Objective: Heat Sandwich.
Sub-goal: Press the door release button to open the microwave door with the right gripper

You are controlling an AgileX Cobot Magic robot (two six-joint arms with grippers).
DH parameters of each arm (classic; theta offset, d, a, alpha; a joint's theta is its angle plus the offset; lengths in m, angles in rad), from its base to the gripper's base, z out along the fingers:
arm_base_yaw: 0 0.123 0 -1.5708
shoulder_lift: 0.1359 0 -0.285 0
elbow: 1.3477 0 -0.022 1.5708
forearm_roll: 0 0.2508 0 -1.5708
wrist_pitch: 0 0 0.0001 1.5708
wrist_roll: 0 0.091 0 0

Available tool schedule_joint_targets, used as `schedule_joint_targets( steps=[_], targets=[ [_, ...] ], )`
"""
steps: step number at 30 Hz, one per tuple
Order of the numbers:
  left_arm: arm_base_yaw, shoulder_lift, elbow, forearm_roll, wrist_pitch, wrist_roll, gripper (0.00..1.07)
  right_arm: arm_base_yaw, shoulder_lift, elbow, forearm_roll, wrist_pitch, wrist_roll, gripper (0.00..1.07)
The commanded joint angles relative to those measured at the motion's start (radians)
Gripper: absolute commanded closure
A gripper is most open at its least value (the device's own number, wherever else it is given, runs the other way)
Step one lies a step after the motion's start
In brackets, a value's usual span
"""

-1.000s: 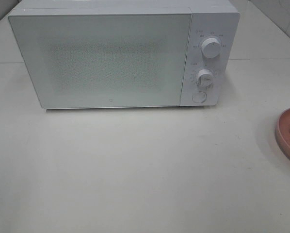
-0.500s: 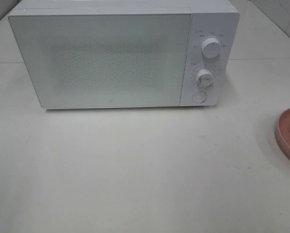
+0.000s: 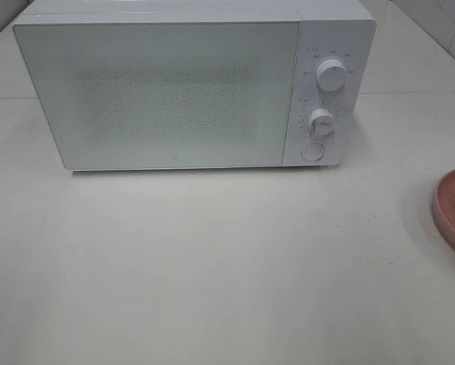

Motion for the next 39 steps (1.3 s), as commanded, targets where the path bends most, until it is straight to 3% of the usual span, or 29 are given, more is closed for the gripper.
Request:
schedule_joint_targets(
  steps=[1,33,39],
  targets=[
    [-0.006,-0.021,0.003,0.002,-0.007,-0.005,0.03,0.002,0.047,-0.007,-0.003,-0.058,-0.011,0.31],
    [-0.006,-0.021,0.003,0.002,-0.007,-0.005,0.03,0.002,0.479,-0.007,-0.004,-0.491,-0.011,0.31],
    [-0.006,-0.021,0.003,0.002,-0.007,-0.005,0.03,0.002,0.562,0.07,-0.004,-0.743,-0.007,0.31]
  ],
)
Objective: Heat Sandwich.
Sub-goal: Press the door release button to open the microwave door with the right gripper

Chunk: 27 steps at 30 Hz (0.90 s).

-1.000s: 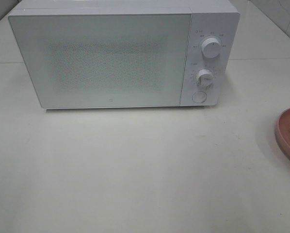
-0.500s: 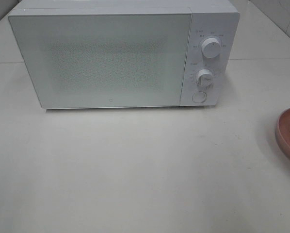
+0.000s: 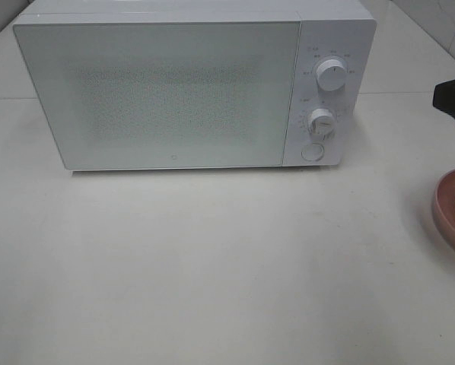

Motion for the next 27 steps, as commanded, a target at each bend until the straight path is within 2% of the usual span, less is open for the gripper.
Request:
schedule_joint_targets(
  steps=[1,5,9,17,21,24,27],
  targets=[
    [-0.006,-0.021,0.003,0.002,-0.007,-0.005,0.03,0.002,0.039,0.047,-0.004,-0.144,-0.007,0.31],
    [-0.006,-0.021,0.003,0.002,-0.007,-0.005,0.03,0.002,0.075,0.077,-0.004,-0.244,-0.008,0.31],
    [-0.006,-0.021,0.003,0.002,-0.007,-0.005,0.03,0.002,0.145,0.13,-0.004,-0.451,-0.029,0.31],
    [-0.006,-0.021,0.003,0.002,-0.007,-0.005,0.03,0.004,0.213,0.196,0.0,-0.673,-0.04,0.31],
    [-0.006,-0.021,0.003,0.002,-0.007,-0.005,0.03,0.061,0.255,0.227,0.061,-0.759,-0.068,0.31],
    [-0.006,-0.021,0.003,0.002,-0.007,-0.005,0.03,0.156,0.304,0.259,0.183,-0.858,-0.16,0.31],
    [-0.006,-0.021,0.003,0.002,-0.007,-0.005,0.03,0.196,0.333,0.269,0.253,-0.911,-0.198,0.31]
  ],
)
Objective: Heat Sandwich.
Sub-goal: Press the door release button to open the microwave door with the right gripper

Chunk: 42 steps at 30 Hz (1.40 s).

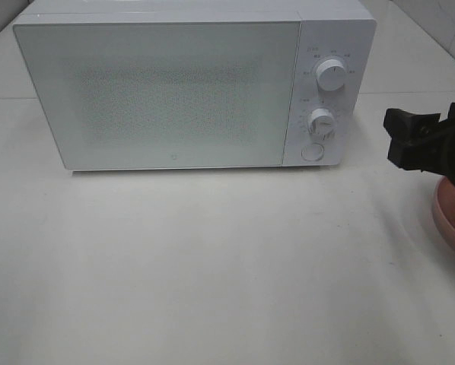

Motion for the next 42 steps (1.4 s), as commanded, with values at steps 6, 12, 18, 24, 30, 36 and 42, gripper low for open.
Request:
schedule_joint_targets(
  steps=[6,12,18,24,30,36,42],
  targets=[
    [-0.006,-0.021,0.003,0.003,-0.007,-0.004,0.03,0.179,0.116,0.015,0.209,-0.215,-0.128,0.31],
    [-0.006,-0.021,0.003,0.003,-0.007,-0.004,0.03,0.295,0.181,0.015,0.285,-0.307,-0.128,0.31],
    [-0.006,-0.021,0.003,0.003,-0.007,-0.004,0.03,0.384,0.236,0.015,0.422,-0.382,-0.128,0.31],
    [-0.006,-0.021,0.003,0.003,-0.007,-0.004,0.03,0.476,0.311,0.015,0.503,-0.457,-0.127,0.31],
    [-0.006,-0.021,0.003,0.003,-0.007,-0.004,0.03,0.533,0.391,0.015,0.565,-0.505,-0.097,0.31],
    [-0.006,-0.021,0.003,0.003,-0.007,-0.004,0.03,0.563,0.429,0.015,0.6,-0.518,-0.079,0.31],
    [-0.006,-0.021,0.003,0.003,-0.007,-0.004,0.03,0.563,0.43,0.015,0.6,-0.514,-0.076,0.31]
  ],
)
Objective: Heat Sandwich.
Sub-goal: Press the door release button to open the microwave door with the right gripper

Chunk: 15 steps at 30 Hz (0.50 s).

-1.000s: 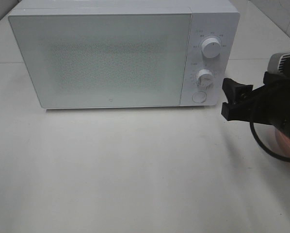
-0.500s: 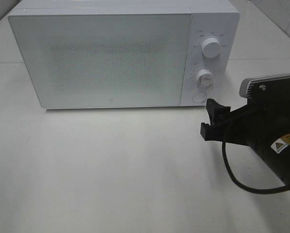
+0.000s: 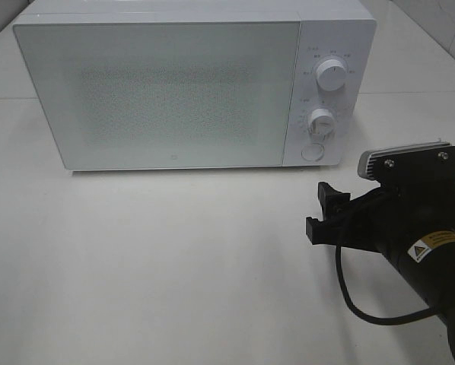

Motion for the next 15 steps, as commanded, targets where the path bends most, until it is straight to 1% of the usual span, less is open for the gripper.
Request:
schedule_joint_targets(
  steps=[1,3,6,7,8,12,13,14,15],
  targets=[
    [-0.006,-0.021,0.003,0.003,-0.007,-0.004,0.03,0.006,-0.001,0.0,0.0,-0.117,0.027,0.31],
    [-0.006,-0.021,0.003,0.003,-0.007,-0.004,0.03,0.006,-0.001,0.0,0.0,-0.115,0.057,0.31],
    [-0.006,-0.021,0.003,0.003,-0.007,-0.004,0.03,0.006,-0.001,0.0,0.0,-0.115,0.238,0.31],
    [-0.006,-0.021,0.003,0.003,-0.007,-0.004,0.03,0.006,-0.001,0.0,0.0,-0.115,0.238,0.31],
    [-0.006,-0.021,0.003,0.003,-0.007,-0.004,0.03,0.006,-0.001,0.0,0.0,-0.115,0.364,0.31],
    [-0.006,-0.021,0.003,0.003,-0.007,-0.004,0.03,0.006,-0.001,0.0,-0.006,-0.113,0.631,0.31],
    [-0.006,-0.021,0.003,0.003,-0.007,-0.004,0.03,0.006,-0.001,0.0,-0.006,-0.113,0.631,0.31],
    [-0.006,-0.021,0.003,0.003,-0.007,-0.004,0.03,0.006,-0.001,0.0,-0.006,-0.113,0.756,0.31],
    [-0.006,-0.021,0.003,0.003,-0.007,-0.004,0.03,0.006,-0.001,0.0,-0.006,-0.113,0.825,0.31]
  ],
)
